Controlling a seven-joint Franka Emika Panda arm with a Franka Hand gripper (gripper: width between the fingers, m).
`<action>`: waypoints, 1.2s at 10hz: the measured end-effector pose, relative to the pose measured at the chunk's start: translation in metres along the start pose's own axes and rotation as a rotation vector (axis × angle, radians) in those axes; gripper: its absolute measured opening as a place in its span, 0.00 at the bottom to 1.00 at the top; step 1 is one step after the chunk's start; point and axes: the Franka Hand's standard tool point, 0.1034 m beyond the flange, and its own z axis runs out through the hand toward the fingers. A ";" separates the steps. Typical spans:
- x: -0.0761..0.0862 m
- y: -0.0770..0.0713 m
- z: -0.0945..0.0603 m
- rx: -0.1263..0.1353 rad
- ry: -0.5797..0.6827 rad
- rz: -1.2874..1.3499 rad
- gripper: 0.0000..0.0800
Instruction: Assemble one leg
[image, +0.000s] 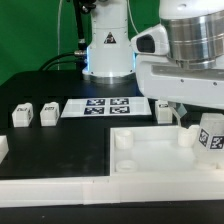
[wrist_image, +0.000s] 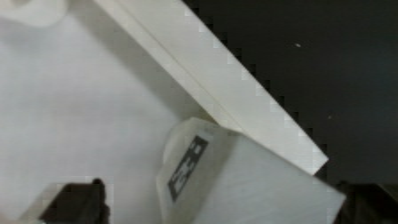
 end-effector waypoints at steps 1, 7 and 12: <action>0.000 0.000 0.000 0.000 0.000 -0.099 0.81; 0.005 0.003 0.007 -0.017 0.063 -0.506 0.79; 0.004 0.002 0.007 0.014 0.054 0.048 0.37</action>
Offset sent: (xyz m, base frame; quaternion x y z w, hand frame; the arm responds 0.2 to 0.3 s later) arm -0.0059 -0.0122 -0.0044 -0.0196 0.0463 -0.3677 0.9286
